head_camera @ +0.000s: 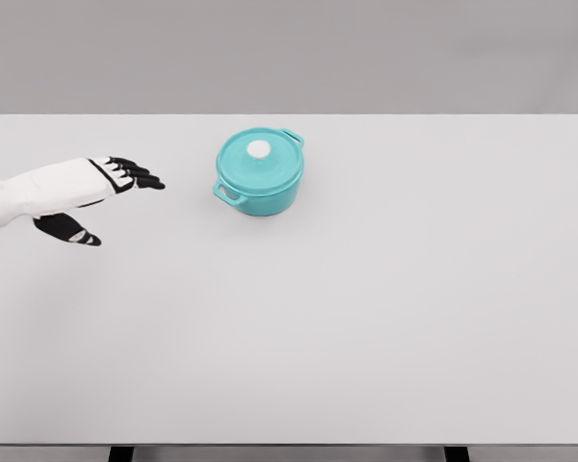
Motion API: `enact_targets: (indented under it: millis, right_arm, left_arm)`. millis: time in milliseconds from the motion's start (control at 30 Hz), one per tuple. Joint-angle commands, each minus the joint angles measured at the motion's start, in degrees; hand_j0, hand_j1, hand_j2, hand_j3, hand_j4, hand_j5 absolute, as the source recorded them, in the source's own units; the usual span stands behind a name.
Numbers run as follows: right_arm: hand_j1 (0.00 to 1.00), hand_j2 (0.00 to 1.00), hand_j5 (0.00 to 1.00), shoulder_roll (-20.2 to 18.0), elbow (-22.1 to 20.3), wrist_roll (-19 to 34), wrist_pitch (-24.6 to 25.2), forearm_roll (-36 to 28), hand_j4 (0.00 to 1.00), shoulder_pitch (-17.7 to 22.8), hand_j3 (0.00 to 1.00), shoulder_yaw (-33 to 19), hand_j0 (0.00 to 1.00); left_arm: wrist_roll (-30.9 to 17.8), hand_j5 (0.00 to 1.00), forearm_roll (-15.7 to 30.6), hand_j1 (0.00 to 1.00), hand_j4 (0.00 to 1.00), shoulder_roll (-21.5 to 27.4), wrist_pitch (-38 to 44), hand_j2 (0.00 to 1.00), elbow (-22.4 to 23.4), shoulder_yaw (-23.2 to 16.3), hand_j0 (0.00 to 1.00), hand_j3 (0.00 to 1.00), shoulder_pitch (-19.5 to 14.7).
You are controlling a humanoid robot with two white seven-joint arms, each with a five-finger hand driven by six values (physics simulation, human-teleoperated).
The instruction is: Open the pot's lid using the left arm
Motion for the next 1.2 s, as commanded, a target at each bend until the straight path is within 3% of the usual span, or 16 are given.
enact_targets:
  millis: [0,200,333,400,467,500,533,567,667,733,900,1000,1100,1167]
  right_arm:
    - [1.00,1.00,1.00,-0.01,0.17,0.12,0.09,-0.01,1.00,0.09,1.00,0.00,1.00]
    - [1.00,1.00,1.00,-0.01,-0.18,0.03,0.00,-0.01,1.00,0.35,1.00,0.00,1.00]
    - [1.00,1.00,1.00,-0.01,-0.09,0.03,0.00,-0.01,1.00,0.35,1.00,0.00,1.00]
    - [1.00,1.00,1.00,-0.01,-0.09,0.03,0.00,-0.01,1.00,0.35,1.00,0.00,1.00]
    - [1.00,1.00,1.00,-0.01,-0.09,0.03,0.00,-0.01,1.00,0.35,1.00,0.00,1.00]
    - [1.00,1.00,1.00,-0.01,-0.09,0.03,0.00,-0.01,1.00,0.35,1.00,0.00,1.00]
    - [1.00,1.00,1.00,-0.01,-0.09,0.03,0.00,-0.01,1.00,0.35,1.00,0.00,1.00]
    - [1.00,1.00,1.00,-0.01,-0.09,0.03,0.00,-0.01,1.00,0.35,1.00,0.00,1.00]
    - [1.00,1.00,1.00,-0.01,-0.09,0.03,0.00,-0.01,1.00,0.35,1.00,0.00,1.00]
    - [1.00,1.00,1.00,-0.01,-0.09,0.03,0.00,-0.01,1.00,0.35,1.00,0.00,1.00]
    - [1.00,1.00,1.00,-0.01,-0.09,0.03,0.00,-0.01,1.00,0.35,1.00,0.00,1.00]
    - [1.00,1.00,1.00,-0.01,-0.09,0.03,0.00,-0.01,1.00,0.35,1.00,0.00,1.00]
    - [1.00,1.00,1.00,-0.01,-0.09,0.03,0.00,-0.01,1.00,0.35,1.00,0.00,1.00]
    - [1.00,1.00,1.00,-0.01,-0.09,0.03,0.00,-0.01,1.00,0.35,1.00,0.00,1.00]
  left_arm:
    - [0.00,1.00,0.30,1.00,1.00,-0.50,0.15,1.00,-0.04,-0.26,1.00,1.00,0.00]
    - [0.00,1.00,0.30,1.00,1.00,-0.59,0.15,1.00,-0.12,-0.79,1.00,1.00,-0.88]
    - [0.00,1.00,0.38,1.00,1.00,-1.12,0.15,1.00,-0.65,-7.47,1.00,1.00,-8.34]
    - [0.00,1.00,0.91,1.00,1.00,-2.17,0.15,1.00,-0.04,-8.35,1.00,1.00,-10.37]
    - [0.00,1.00,6.35,1.00,1.00,-2.26,0.15,1.00,2.77,-14.93,1.00,1.00,-15.81]
    - [0.00,1.00,9.52,1.00,1.00,-2.17,0.15,1.00,7.16,-24.16,1.00,1.00,-23.01]
    - [0.00,1.00,9.52,1.00,1.00,-1.38,0.15,1.00,7.87,-28.56,1.00,1.00,-26.62]
    - [0.00,1.00,9.52,1.00,1.00,-1.64,0.15,1.00,8.22,-30.41,1.00,1.00,-27.77]
    - [0.00,1.00,9.26,1.00,1.00,-6.39,0.15,1.00,9.81,-31.72,1.00,1.00,-34.09]
    - [0.00,1.00,9.17,1.00,1.00,-7.36,0.15,1.00,10.77,-35.42,1.00,1.00,-37.00]
    - [0.00,1.00,6.54,1.00,1.00,-8.85,0.15,1.00,11.12,-36.83,1.00,1.00,-39.02]
    - [0.00,1.00,5.57,1.00,1.00,-11.66,0.15,1.00,17.71,-37.44,1.00,1.00,-42.09]
    - [0.00,1.00,5.31,1.00,1.00,-18.25,0.15,1.00,29.66,-41.39,1.00,1.00,-46.58]
    - [0.00,1.00,5.22,1.00,1.00,-19.75,0.15,1.00,31.25,-42.36,1.00,1.00,-47.28]
